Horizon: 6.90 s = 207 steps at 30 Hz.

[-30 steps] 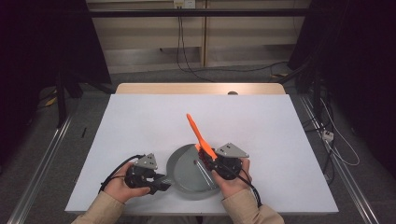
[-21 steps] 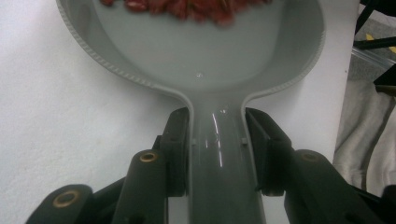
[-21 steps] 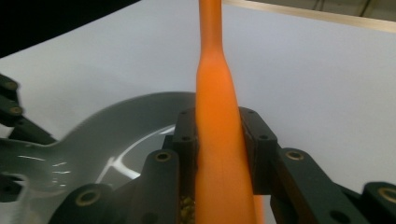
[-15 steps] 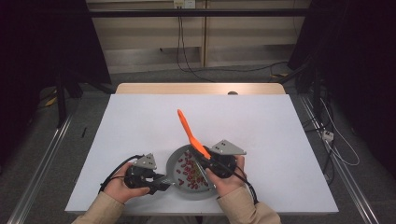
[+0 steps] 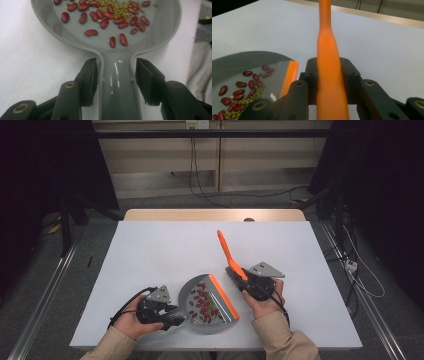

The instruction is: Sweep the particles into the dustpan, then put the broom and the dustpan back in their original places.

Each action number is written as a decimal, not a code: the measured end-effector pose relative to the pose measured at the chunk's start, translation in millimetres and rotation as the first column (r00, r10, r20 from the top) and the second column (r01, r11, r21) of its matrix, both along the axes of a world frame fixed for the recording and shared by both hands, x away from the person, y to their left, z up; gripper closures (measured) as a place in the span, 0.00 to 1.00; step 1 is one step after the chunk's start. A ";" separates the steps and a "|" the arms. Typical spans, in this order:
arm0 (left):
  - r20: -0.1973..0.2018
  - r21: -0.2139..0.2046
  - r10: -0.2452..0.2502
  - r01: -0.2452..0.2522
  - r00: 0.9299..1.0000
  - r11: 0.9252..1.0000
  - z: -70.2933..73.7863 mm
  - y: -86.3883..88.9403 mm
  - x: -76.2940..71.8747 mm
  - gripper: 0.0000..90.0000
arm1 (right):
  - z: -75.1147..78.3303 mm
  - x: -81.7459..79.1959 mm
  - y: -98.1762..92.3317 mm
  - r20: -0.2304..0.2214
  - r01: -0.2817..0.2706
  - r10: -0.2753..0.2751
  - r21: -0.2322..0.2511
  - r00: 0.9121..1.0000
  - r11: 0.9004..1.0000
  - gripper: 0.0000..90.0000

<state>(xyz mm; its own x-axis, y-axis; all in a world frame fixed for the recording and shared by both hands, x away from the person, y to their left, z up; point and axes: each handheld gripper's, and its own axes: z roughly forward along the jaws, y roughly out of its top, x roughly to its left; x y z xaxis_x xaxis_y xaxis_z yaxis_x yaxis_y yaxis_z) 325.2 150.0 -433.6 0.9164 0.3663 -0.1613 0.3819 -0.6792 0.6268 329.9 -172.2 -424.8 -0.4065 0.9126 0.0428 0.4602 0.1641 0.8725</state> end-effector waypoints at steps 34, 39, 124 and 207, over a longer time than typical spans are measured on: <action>0.063 -0.045 0.140 -0.138 0.988 0.989 5.8 15.5 5.4 0.71 | 2.7 -3.1 -29.6 0.016 0.018 -0.018 0.015 1.000 1.000 0.79; 0.061 -0.066 0.175 -0.171 0.983 0.983 9.7 22.3 9.9 0.71 | 3.0 -2.5 -31.7 0.017 0.019 -0.019 0.019 1.000 1.000 0.79; 0.078 0.015 0.675 -0.678 0.734 0.735 -5.5 86.3 65.9 0.71 | -11.0 4.5 -145.9 0.036 0.297 -0.296 -0.023 0.955 0.955 0.79; 0.125 -0.383 0.505 -0.428 0.854 0.818 13.1 79.0 20.0 0.10 | -13.0 -36.5 -116.7 0.043 0.014 -0.017 0.081 0.999 0.997 0.23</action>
<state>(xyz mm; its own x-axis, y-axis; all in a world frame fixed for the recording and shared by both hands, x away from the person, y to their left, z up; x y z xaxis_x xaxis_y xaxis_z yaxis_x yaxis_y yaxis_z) 345.1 229.0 -420.5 0.6733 0.7186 -0.1740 0.4317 -0.1910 0.8816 293.4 -288.8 -437.8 -0.3955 0.9131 0.0987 0.4233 0.0859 0.9019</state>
